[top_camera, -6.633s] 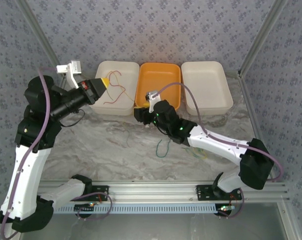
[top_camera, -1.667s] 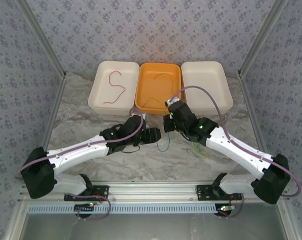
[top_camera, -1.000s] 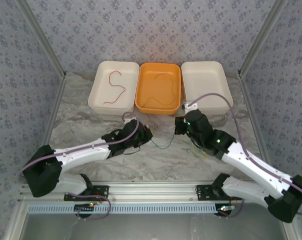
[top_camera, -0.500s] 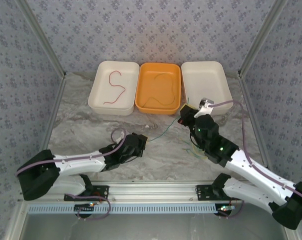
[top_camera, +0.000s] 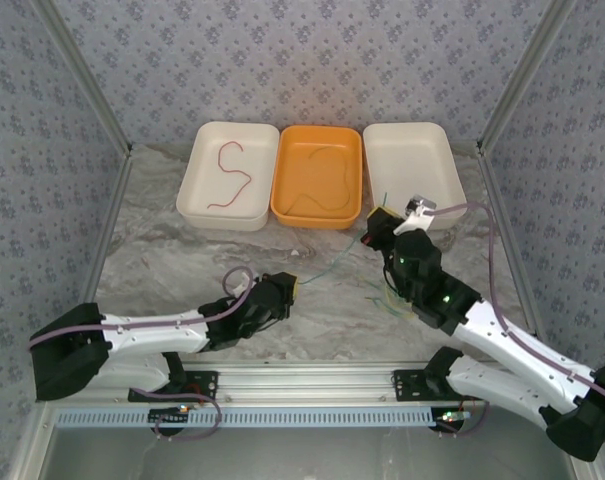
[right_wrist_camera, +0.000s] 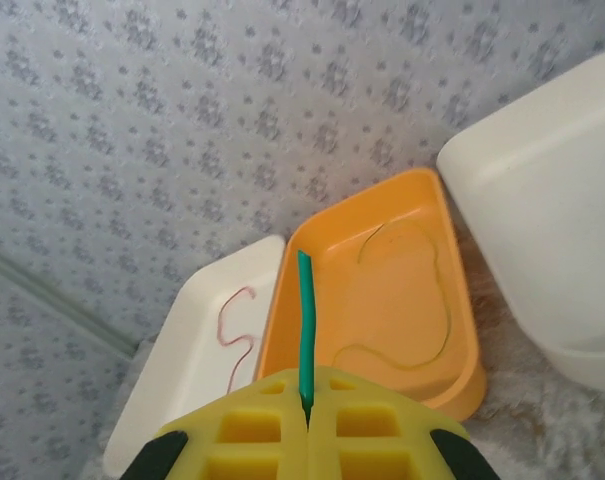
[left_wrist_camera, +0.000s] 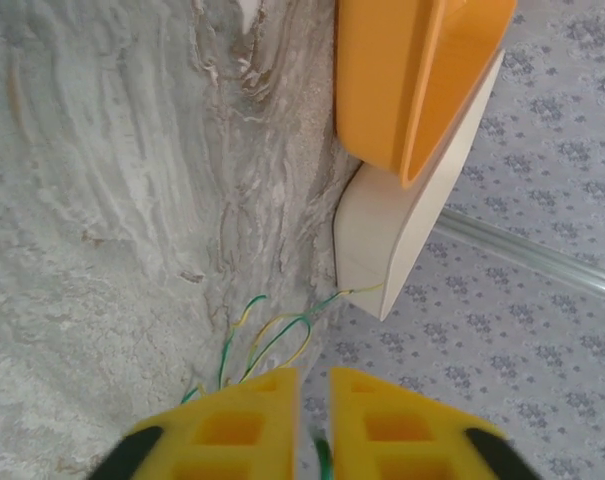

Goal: Untangle the cables

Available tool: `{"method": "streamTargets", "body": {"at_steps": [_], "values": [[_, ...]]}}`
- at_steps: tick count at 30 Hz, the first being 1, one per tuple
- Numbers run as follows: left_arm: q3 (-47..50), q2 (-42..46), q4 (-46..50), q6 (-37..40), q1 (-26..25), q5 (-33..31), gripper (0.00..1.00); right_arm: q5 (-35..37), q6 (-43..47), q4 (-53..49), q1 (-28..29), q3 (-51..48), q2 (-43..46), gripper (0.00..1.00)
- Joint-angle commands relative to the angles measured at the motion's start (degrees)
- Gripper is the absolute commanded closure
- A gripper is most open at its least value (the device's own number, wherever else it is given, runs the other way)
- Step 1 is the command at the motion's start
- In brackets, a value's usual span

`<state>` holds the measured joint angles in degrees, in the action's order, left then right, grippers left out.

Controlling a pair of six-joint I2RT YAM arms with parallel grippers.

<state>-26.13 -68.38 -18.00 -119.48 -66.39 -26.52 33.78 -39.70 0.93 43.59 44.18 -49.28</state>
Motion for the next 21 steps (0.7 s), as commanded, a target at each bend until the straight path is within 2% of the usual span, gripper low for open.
{"method": "streamTargets", "body": {"at_steps": [1, 2, 3, 5, 6, 9, 13, 17, 19, 21], "values": [[-2.0, 5.7, 13.0, -4.7, 0.3, -1.9, 0.51, -3.2, 9.1, -6.2, -7.1, 9.7, -1.2, 1.0], [-3.4, 8.5, 18.9, -1.6, 0.7, -2.0, 0.36, -5.3, 11.2, -9.4, -10.2, 12.2, -2.1, 1.0], [-4.9, 10.6, 24.7, 0.5, 0.9, -2.4, 0.29, -7.6, 12.7, -11.3, -13.1, 13.4, -2.5, 1.0], [-6.4, 15.4, 32.9, 5.6, 1.0, -5.0, 0.19, -12.7, 15.2, -13.7, -20.0, 15.3, -3.8, 1.0], [-6.6, 17.2, 34.9, 7.5, 1.0, -5.9, 0.18, -15.1, 16.0, -14.3, -23.1, 16.2, -4.6, 1.0], [-7.7, 22.0, 40.1, 14.5, 1.2, -7.6, 0.18, -18.3, 15.3, -17.9, -31.7, 20.6, -9.2, 1.0], [-10.0, 23.9, 42.9, 24.1, 1.3, -5.5, 0.2, -14.1, 9.1, -14.1, -38.2, 20.3, -12.9, 1.0], [-12.1, 21.9, 43.2, 29.2, 1.3, -0.5, 0.21, -7.1, -3.1, -11.5, -41.4, 20.0, -18.3, 1.0], [-12.2, 20.9, 41.7, 30.7, 1.0, 1.4, 0.22, -6.3, -9.8, -11.8, -42.8, 20.6, -21.9, 1.0], [-12.0, 20.1, 40.2, 31.3, 0.4, 2.1, 0.23, -3.3, -16.8, -11.2, -42.6, 21.0, -25.4, 1.0]]}}
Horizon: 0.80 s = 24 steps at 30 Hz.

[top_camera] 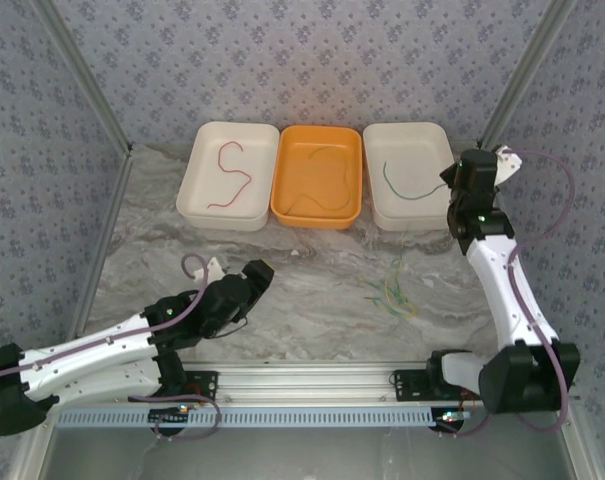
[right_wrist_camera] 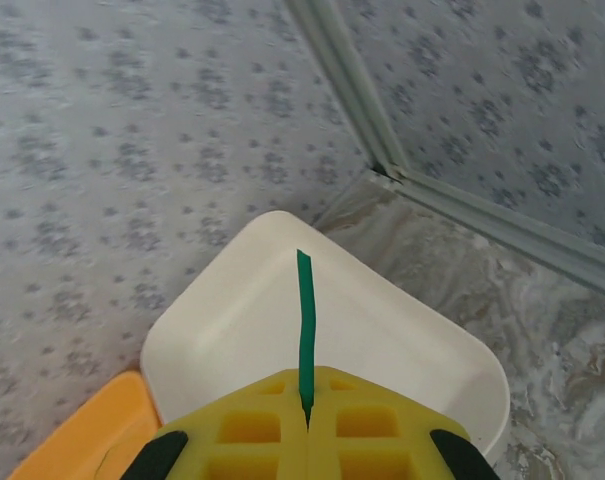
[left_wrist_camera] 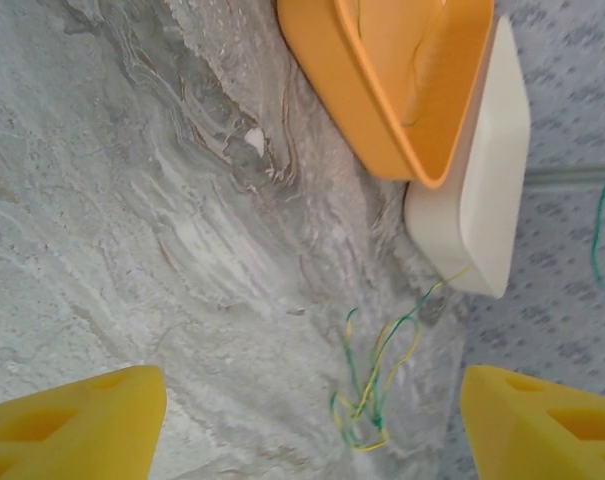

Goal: Untangle the cables

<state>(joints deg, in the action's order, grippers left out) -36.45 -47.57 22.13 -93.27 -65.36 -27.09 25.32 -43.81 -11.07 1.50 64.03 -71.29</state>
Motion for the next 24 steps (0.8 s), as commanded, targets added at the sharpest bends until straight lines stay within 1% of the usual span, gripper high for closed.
{"method": "streamTargets", "body": {"at_steps": [1, 2, 5, 8, 10, 14, 16, 20, 22, 23, 24], "values": [[-1.7, -0.9, -0.6, 5.6, -0.9, 2.8, 0.24, 6.5, -16.9, 0.9, -0.3, 1.4, -5.2, 1.0], [-1.8, -0.9, -0.9, 5.9, -1.2, 2.8, 0.24, 7.7, -21.3, -0.6, -0.1, 2.5, -7.2, 1.0], [-1.7, -0.1, -0.7, 6.4, -1.6, 3.1, 0.25, 13.0, -33.6, -10.3, 1.2, 10.2, -13.6, 1.0], [-1.1, 2.0, 0.1, 6.4, -1.9, 2.8, 0.26, 22.5, -44.7, -19.6, 4.4, 17.8, -20.0, 1.0], [-0.3, 4.0, 0.7, 6.2, -1.9, 2.5, 0.27, 24.2, -51.2, -27.8, 5.5, 24.5, -25.3, 1.0], [1.1, 9.1, 3.5, 5.5, -2.0, 1.3, 0.28, 20.4, -61.7, -38.1, 6.1, 35.2, -35.5, 1.0], [1.3, 11.8, 5.4, 5.5, -2.0, 0.6, 0.28, 18.7, -66.2, -41.0, 6.2, 38.6, -39.5, 1.0], [1.7, 17.1, 9.0, 5.6, -2.0, -0.5, 0.29, 15.0, -69.0, -41.4, 6.2, 43.0, -46.2, 1.0], [2.4, 19.4, 9.5, 5.7, -2.0, -0.9, 0.3, 12.8, -68.7, -38.2, 6.2, 44.2, -48.9, 1.0], [3.0, 20.5, 9.6, 5.6, -2.0, -1.3, 0.3, 9.7, -66.4, -34.0, 6.0, 43.4, -49.6, 0.87], [3.6, 21.4, 9.4, 5.5, -2.0, -1.5, 0.3, 6.1, -65.1, -31.7, 5.5, 42.8, -50.0, 0.73]]}}
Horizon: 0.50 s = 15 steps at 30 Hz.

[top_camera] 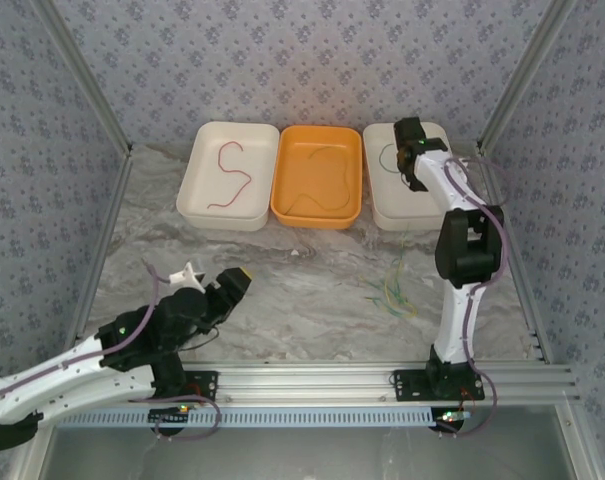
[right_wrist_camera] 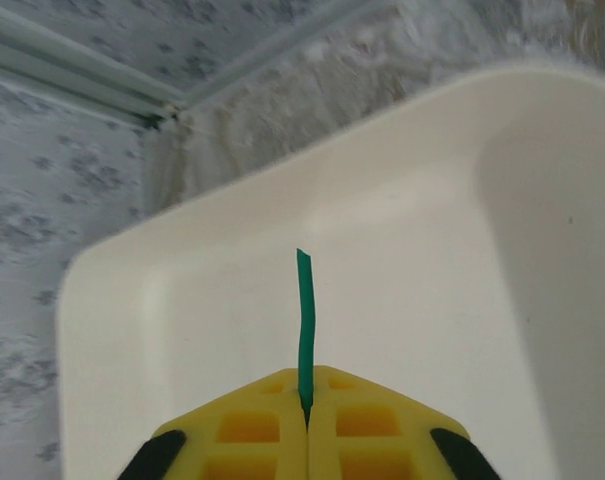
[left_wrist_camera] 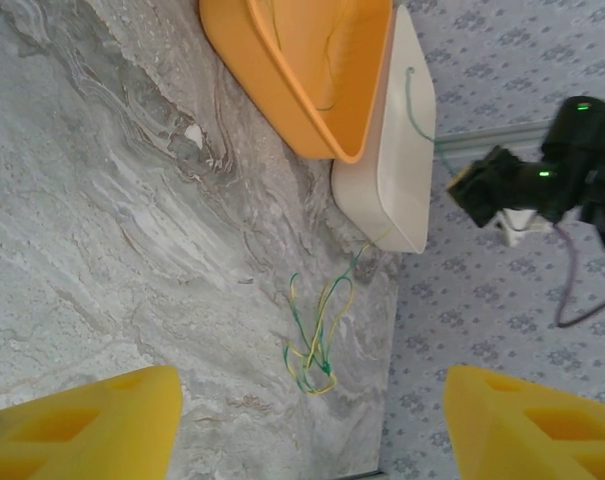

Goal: Untangle the cables

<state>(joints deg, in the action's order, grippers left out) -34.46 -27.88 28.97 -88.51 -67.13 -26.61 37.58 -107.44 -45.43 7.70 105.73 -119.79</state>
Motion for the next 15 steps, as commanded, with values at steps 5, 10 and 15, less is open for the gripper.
{"method": "streamTargets", "body": {"at_steps": [5, 10, 15], "values": [[1.7, 2.3, 1.6, 2.0, -0.2, -2.7, 0.31, -9.6, 1.8, 10.4, 0.2, -5.7, 4.0, 0.04], [0.7, 0.0, 0.3, 3.4, -0.3, -1.4, 0.31, -7.2, 4.4, 8.0, 1.6, -10.7, 12.4, 0.06], [-2.4, -6.2, 0.4, 7.7, -0.3, 2.1, 0.3, -3.0, 18.7, 10.5, 4.1, -21.0, 25.6, 0.17]]}}
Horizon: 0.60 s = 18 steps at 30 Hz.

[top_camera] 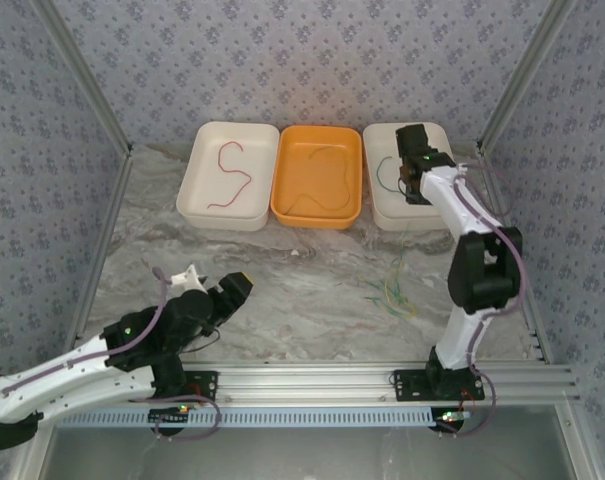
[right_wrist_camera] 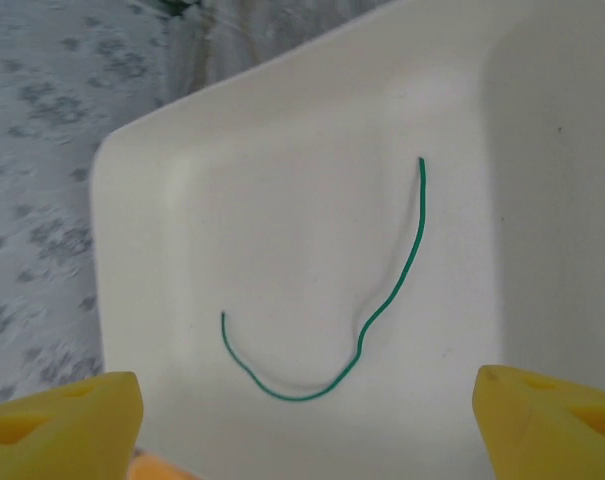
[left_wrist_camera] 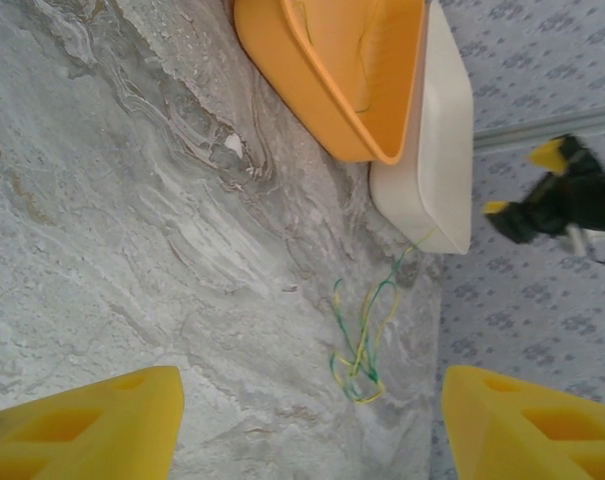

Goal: Untangle the cables

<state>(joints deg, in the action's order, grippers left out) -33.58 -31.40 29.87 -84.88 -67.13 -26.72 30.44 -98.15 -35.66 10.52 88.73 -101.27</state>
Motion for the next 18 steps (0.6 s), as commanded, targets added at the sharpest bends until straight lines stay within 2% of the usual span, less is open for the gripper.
{"method": "streamTargets", "body": {"at_steps": [1, 6, 7, 9, 12, 16, 18], "values": [[-4.3, -4.7, 0.1, 5.4, -0.2, 3.2, 0.3, 4.6, 14.8, 3.2, 2.1, -6.9, 10.2, 0.22], [-9.2, -16.3, 1.5, 11.1, -0.2, 8.6, 0.3, -1.9, 39.3, 2.5, 5.0, -17.6, 20.9, 0.34], [-9.6, -17.9, 1.3, 11.7, -0.3, 9.3, 0.3, -3.2, 42.3, 0.8, 5.5, -19.1, 22.2, 0.36], [-9.9, -21.1, 0.2, 12.4, -0.6, 10.4, 0.3, -6.5, 49.4, -1.9, 6.8, -24.2, 25.3, 0.47], [-9.1, -23.8, -2.5, 12.7, -1.8, 10.0, 0.32, -11.7, 55.0, -2.5, 8.5, -32.0, 30.8, 0.57], [-7.8, -27.1, -7.5, 13.4, -2.5, 10.5, 0.34, -18.0, 59.1, -2.1, 9.9, -40.3, 35.5, 0.55], [-7.7, -29.2, -9.5, 13.5, -2.6, 11.3, 0.35, -20.1, 60.3, -1.0, 9.5, -43.7, 36.6, 0.48]]}}
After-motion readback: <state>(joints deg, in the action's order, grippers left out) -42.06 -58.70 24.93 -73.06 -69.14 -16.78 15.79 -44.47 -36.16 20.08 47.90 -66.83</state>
